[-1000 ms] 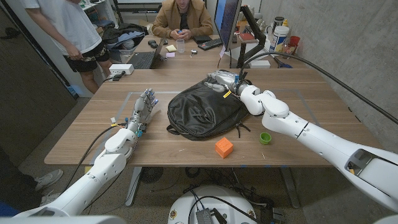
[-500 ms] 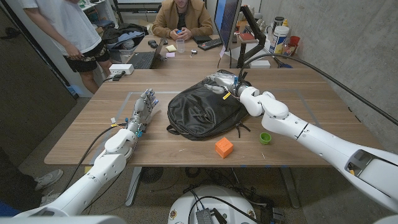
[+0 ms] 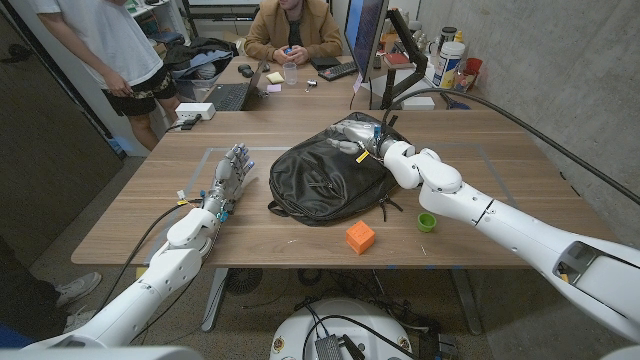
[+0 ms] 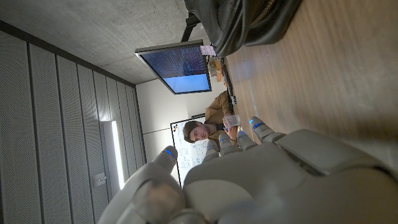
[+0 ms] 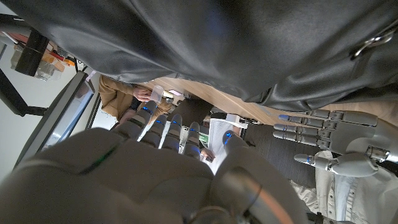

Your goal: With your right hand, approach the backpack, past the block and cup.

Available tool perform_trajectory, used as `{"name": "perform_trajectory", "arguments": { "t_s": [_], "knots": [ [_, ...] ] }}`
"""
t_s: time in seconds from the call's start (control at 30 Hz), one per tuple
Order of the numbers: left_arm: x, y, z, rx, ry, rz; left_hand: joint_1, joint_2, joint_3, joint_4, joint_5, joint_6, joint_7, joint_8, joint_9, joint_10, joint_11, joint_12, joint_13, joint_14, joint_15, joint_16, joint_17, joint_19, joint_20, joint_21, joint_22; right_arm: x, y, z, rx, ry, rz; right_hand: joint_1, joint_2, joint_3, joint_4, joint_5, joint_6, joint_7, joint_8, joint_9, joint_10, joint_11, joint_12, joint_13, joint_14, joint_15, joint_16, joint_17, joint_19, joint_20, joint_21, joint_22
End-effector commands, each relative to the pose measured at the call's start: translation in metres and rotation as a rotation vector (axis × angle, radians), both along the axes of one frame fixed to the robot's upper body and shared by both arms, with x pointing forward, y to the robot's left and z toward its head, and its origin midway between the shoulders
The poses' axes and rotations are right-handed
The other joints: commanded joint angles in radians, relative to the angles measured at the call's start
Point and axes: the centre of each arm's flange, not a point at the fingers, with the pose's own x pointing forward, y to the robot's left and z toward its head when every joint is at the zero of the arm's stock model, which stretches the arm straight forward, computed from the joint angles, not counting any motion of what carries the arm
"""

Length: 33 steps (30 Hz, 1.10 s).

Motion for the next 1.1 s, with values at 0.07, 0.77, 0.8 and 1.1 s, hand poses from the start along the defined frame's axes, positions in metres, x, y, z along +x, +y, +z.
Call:
{"name": "perform_trajectory", "arguments": {
  "t_s": [0.07,0.77,0.8,1.1],
  "knots": [
    [0.003,0.002,0.0,0.002,0.002,-0.004,0.006,0.113,-0.002,-0.002,0.005,-0.001,0.001,0.003,0.005,0.004,0.001,-0.001,0.004,0.001,-0.053,0.002,0.003,0.006,-0.052,0.005,0.002,0.003,0.003,-0.003,-0.009,0.009,-0.008,0.005,0.015,-0.002,0.0,0.001,0.001,0.0,0.005,0.002,0.0,-0.005,0.0,0.002,0.005,-0.041,0.001,0.003,0.008,-0.06,-0.001,0.002],
    [0.007,0.001,0.006,0.017,-0.007,-0.023,0.006,0.113,-0.002,-0.002,0.005,-0.002,0.002,0.003,0.005,0.001,0.003,-0.002,0.004,0.0,-0.049,0.001,0.003,0.004,-0.05,0.005,0.002,0.014,0.008,-0.008,-0.004,0.031,-0.005,0.005,0.013,-0.002,0.004,0.001,-0.001,-0.004,0.005,0.002,-0.002,-0.004,0.0,0.002,0.009,-0.041,0.0,0.002,0.012,-0.055,-0.004,0.002],
    [0.007,0.002,0.007,0.019,-0.007,-0.023,0.006,0.113,-0.002,-0.002,0.005,-0.002,0.002,0.003,0.005,0.001,0.003,-0.002,0.004,0.0,-0.049,0.002,0.003,0.004,-0.049,0.005,0.002,0.013,0.008,-0.008,-0.004,0.032,-0.011,0.005,0.013,-0.001,0.004,0.001,-0.002,-0.005,0.005,0.003,-0.002,-0.004,0.0,0.002,0.009,-0.041,-0.001,0.002,0.012,-0.055,-0.004,0.002],
    [0.007,0.003,0.007,0.023,-0.008,-0.029,0.006,0.113,-0.001,-0.002,0.005,-0.003,0.002,0.003,0.005,0.0,0.005,-0.003,0.004,-0.001,-0.05,0.001,0.003,0.004,-0.049,0.005,0.002,0.013,0.008,-0.01,-0.005,0.032,-0.016,0.007,0.013,-0.001,0.004,0.002,-0.002,-0.005,0.005,0.003,-0.002,-0.003,0.0,0.002,0.011,-0.042,-0.001,0.001,0.013,-0.054,-0.005,0.002]
  ]
}}
